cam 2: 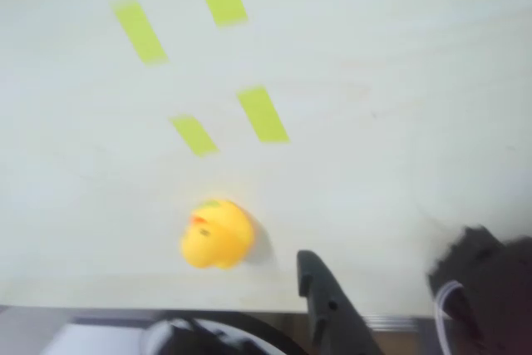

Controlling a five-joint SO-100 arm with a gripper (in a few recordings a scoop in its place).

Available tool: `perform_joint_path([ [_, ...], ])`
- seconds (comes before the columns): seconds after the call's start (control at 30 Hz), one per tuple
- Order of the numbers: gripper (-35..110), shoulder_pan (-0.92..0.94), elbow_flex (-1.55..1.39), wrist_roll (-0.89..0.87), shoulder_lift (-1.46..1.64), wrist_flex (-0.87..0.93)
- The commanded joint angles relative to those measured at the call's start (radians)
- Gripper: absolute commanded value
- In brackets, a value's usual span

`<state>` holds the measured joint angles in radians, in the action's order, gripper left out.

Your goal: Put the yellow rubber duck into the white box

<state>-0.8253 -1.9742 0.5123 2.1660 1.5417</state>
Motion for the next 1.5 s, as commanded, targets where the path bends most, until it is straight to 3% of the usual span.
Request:
perform_joint_path([
  [0.0,58,-0.107,0.041,0.040,-0.021,0.069],
  [0.5,57,-0.249,0.100,0.028,-0.232,0.046],
  [1.07,57,-0.442,0.238,-0.100,-0.491,-0.008],
  [1.47,56,-0.465,0.201,-0.126,-0.624,-0.120],
])
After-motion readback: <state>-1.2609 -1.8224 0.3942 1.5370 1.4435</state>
